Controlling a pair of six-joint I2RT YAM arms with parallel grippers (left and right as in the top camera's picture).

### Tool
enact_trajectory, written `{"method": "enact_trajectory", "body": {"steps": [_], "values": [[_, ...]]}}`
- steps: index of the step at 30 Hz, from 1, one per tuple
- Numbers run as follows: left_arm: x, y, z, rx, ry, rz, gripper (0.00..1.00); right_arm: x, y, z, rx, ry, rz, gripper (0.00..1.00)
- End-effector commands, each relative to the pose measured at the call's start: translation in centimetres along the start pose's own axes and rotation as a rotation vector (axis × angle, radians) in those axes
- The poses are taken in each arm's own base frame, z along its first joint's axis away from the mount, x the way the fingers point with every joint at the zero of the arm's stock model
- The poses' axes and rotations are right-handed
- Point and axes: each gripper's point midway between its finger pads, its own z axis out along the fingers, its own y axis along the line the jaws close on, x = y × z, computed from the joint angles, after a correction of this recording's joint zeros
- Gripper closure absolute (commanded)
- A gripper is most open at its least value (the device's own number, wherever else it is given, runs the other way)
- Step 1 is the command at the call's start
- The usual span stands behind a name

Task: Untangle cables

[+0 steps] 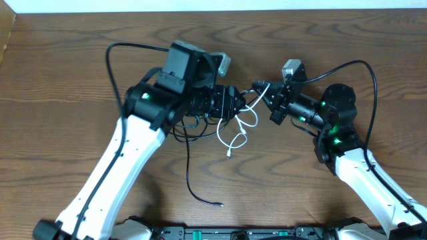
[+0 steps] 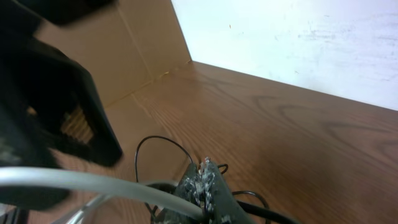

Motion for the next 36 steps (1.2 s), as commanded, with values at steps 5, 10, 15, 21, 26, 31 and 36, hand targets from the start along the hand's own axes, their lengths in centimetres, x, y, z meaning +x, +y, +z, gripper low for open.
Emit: {"method": "enact_trajectory", "body": {"steps": [5,10,15,21,26,31,36], "values": [[1.5,2.0,1.9,-0.056,0.097,-0.062,0.53,0.0,0.3,0.1,-0.015,0.003,-0.009,0.99],[2.2,2.2,1.8,-0.067,0.123,-0.075,0.74,0.0,0.3,0.1,-0.014,0.004,-0.007,0.99],[2.7,2.8,1.6,-0.089,0.139,-0.088,0.86,0.4,0.2,0.1,-0.01,0.017,0.004,0.99],[2.8,4.9,0.8,-0.147,0.144,-0.132,0.92,0.6,0.1,0.1,-0.003,0.024,0.012,0.99],[2.5,9.4,-1.1,-0.301,0.118,-0.198,0.92,0.6,0.0,0.1,0.0,0.025,0.014,0.99],[1.8,10.3,-2.3,-0.276,0.082,-0.249,0.93,0.7,0.0,0.1,0.001,0.029,0.017,0.99],[0.7,8.2,-3.5,-0.104,0.038,-0.214,0.93,1.3,-0.4,0.1,0.019,0.049,0.038,0.99]]}}
